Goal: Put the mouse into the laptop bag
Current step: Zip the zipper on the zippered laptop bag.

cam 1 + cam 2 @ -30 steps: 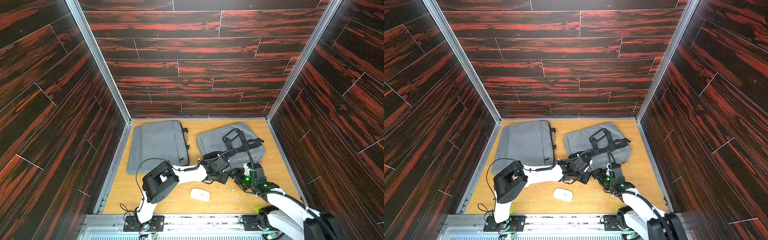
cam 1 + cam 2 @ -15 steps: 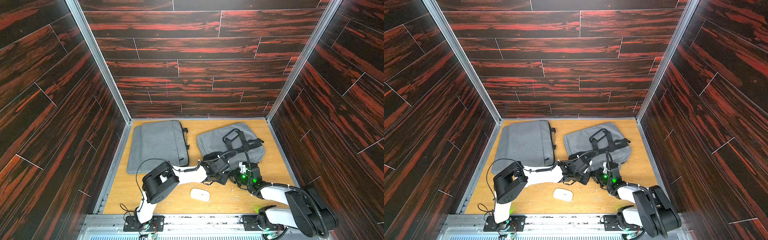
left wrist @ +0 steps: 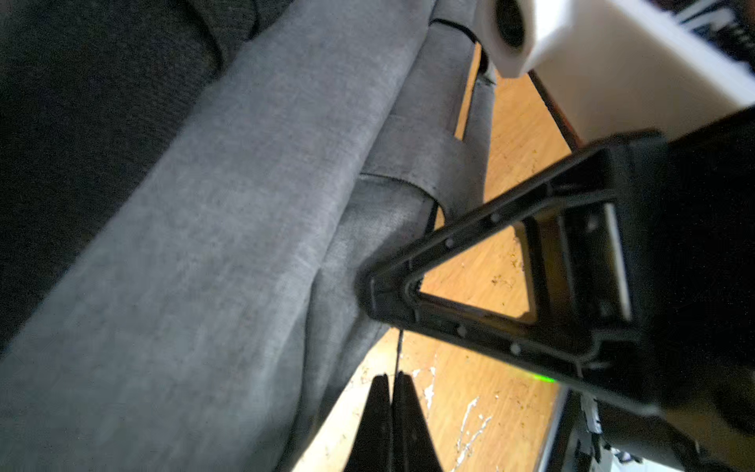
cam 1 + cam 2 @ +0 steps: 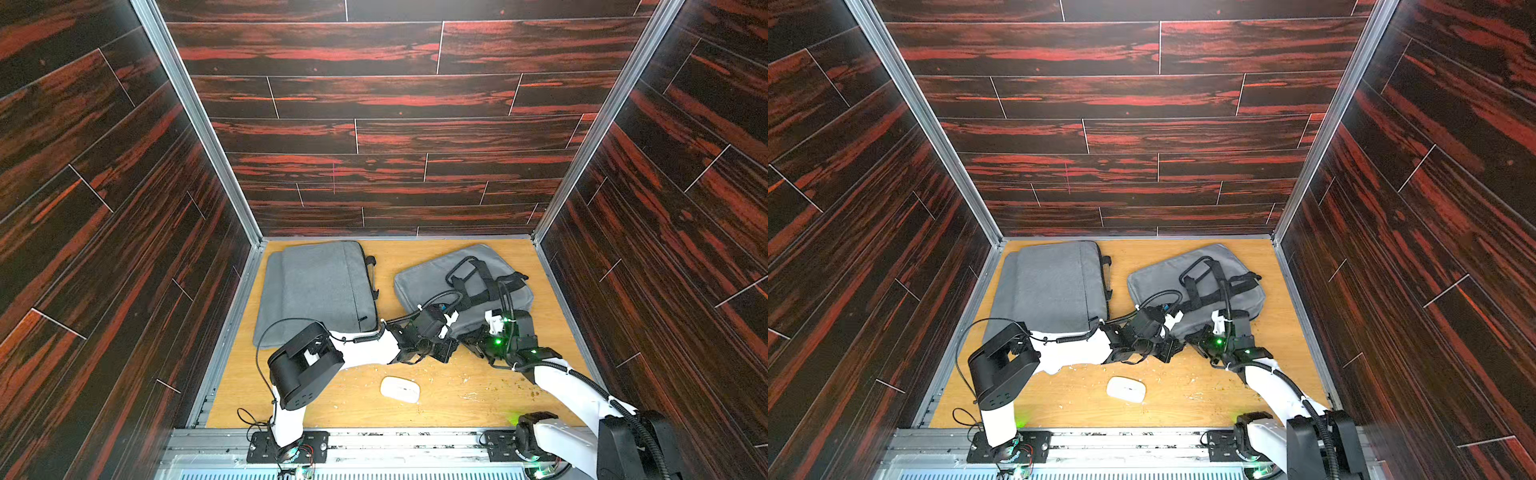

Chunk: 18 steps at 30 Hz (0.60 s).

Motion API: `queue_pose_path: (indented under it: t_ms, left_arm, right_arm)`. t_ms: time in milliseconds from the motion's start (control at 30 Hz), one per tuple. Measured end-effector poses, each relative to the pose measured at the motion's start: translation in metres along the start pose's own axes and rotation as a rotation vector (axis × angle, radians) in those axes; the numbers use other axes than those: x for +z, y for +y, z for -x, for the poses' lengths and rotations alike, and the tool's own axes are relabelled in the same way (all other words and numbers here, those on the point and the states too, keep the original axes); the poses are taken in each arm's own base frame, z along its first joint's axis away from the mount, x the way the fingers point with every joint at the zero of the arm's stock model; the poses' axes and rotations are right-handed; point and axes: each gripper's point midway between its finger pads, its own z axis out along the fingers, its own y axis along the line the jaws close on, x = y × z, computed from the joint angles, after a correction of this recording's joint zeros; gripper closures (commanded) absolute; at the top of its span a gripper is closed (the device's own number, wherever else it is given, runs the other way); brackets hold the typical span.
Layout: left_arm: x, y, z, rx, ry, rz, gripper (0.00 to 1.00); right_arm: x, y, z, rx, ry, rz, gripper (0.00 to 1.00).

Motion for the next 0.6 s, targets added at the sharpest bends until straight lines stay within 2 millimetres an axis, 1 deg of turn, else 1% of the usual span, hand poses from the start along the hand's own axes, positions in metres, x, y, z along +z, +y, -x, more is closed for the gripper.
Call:
queue_pose_path:
  t_ms: [33, 67, 133, 200, 233, 300, 333, 400, 500, 600]
  left_arm:
    - [0.000, -0.001, 0.000, 0.001, 0.002, -0.004, 1.00]
    - [0.000, 0.004, -0.001, -0.004, 0.005, 0.017, 1.00]
    - [-0.004, 0.037, -0.005, -0.052, 0.027, 0.110, 1.00]
    - [-0.010, 0.070, -0.006, -0.108, 0.040, 0.184, 1.00]
    - [-0.014, 0.082, -0.008, -0.131, 0.046, 0.217, 1.00]
    - [-0.019, 0.099, -0.007, -0.162, 0.044, 0.265, 1.00]
    - [-0.020, 0.102, -0.008, -0.166, 0.045, 0.280, 1.00]
    - [-0.018, 0.101, -0.013, -0.163, 0.058, 0.291, 1.00]
    - [-0.012, 0.091, -0.023, -0.146, 0.080, 0.287, 1.00]
    - [-0.009, 0.080, -0.026, -0.128, 0.089, 0.274, 1.00]
  right_arm:
    - [0.000, 0.000, 0.000, -0.001, 0.003, 0.002, 0.75]
    - [-0.001, -0.003, 0.002, -0.003, -0.006, -0.008, 0.70]
    - [-0.003, -0.020, 0.011, 0.038, -0.048, -0.059, 0.59]
    - [-0.002, -0.033, 0.013, 0.065, -0.061, -0.094, 0.54]
    - [0.000, -0.039, 0.012, 0.080, -0.059, -0.107, 0.51]
    - [0.004, -0.046, 0.011, 0.096, -0.056, -0.122, 0.48]
    - [0.006, -0.048, 0.010, 0.105, -0.052, -0.124, 0.46]
    - [0.010, -0.048, 0.009, 0.113, -0.047, -0.121, 0.42]
    - [0.016, -0.041, 0.004, 0.083, -0.042, -0.116, 0.36]
    - [0.020, -0.035, -0.001, 0.062, -0.041, -0.112, 0.34]
